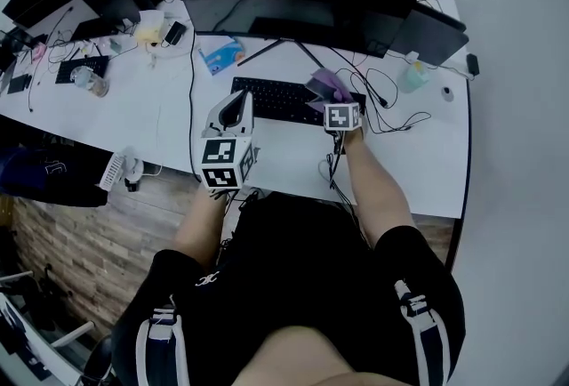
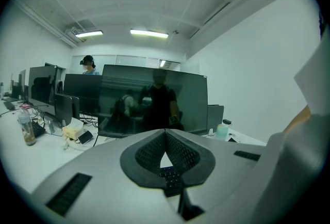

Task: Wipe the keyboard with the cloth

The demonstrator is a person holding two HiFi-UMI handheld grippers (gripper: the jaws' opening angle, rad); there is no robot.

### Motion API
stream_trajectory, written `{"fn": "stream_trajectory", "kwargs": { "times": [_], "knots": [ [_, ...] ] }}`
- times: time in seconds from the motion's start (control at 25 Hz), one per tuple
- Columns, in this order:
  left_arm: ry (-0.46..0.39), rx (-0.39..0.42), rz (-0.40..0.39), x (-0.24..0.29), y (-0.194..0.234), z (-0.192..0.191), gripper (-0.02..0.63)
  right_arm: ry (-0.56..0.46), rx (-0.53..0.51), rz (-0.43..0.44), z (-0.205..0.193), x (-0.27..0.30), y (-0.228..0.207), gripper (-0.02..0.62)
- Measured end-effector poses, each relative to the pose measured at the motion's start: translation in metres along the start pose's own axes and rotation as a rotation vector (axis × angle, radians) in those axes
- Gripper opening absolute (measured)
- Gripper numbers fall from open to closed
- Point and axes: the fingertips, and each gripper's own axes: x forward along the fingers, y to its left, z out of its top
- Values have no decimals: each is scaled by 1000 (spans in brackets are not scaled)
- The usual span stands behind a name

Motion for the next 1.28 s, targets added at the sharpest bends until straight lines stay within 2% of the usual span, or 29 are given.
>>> {"fn": "stream_trajectory", "kwargs": {
  "times": [0.44, 0.6, 0.72, 1.28],
  "knots": [
    [7, 9, -6, 2, -19, 0, 11, 5, 49, -20, -11, -7, -37, 84],
    [6, 10, -6, 2, -24, -1, 11, 17, 66, -67, -19, -15, -58, 84],
    [8, 13, -10, 1, -27, -2, 11, 4, 88, -49, -24, -15, -60, 84],
    [11, 12, -38, 5, -23, -2, 11, -12, 119, -82, -53, -33, -57, 83]
  ]
}}
